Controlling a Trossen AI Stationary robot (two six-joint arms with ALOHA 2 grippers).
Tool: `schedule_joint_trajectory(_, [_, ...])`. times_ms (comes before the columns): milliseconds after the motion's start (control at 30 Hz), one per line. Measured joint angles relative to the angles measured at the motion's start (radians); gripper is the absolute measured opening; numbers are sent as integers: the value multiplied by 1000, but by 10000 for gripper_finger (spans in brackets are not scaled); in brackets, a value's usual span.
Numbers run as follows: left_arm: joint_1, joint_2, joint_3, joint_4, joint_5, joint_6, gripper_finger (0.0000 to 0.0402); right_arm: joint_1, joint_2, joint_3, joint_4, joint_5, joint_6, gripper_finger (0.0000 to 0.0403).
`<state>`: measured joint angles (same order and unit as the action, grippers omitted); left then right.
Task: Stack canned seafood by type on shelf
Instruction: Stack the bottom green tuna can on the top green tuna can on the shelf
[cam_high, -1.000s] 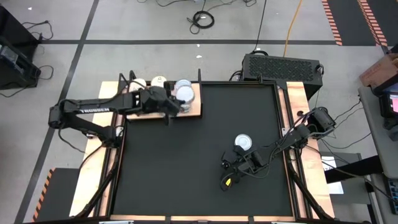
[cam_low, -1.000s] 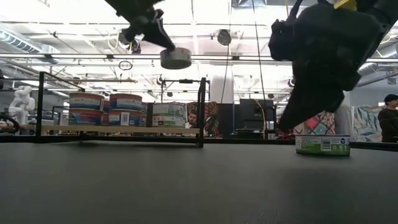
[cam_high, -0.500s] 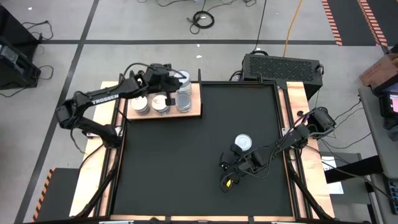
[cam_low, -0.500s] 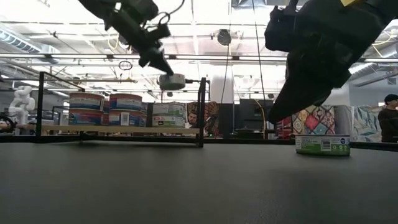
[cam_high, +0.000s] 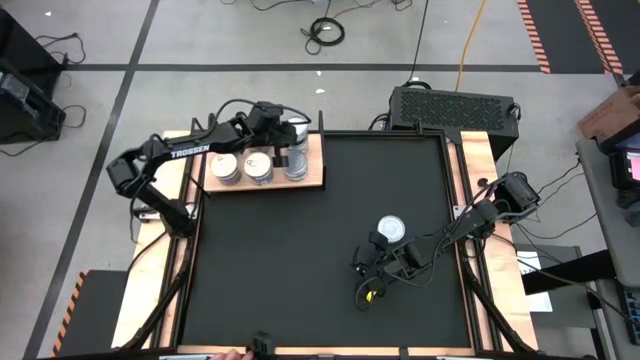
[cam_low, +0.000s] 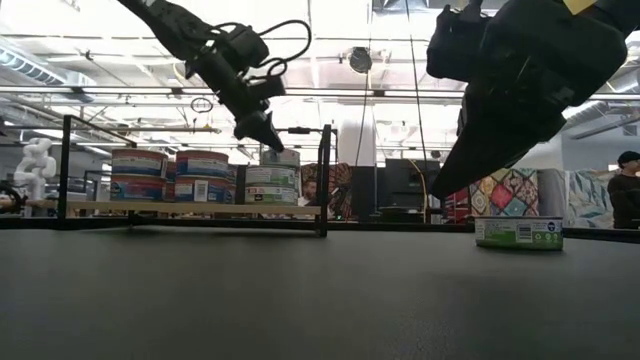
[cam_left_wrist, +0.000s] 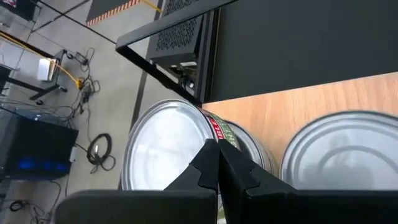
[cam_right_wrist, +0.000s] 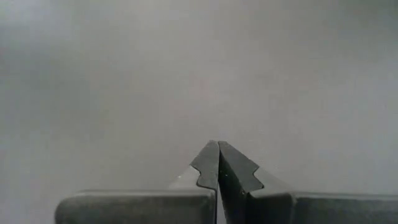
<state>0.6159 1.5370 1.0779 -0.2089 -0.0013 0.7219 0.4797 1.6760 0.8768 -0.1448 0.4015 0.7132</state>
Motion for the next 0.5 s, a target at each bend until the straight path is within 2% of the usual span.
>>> schedule_joint_trajectory(500, [-9,38,0,-1,-30,1,0,0,0,0,-2,-1,0,0])
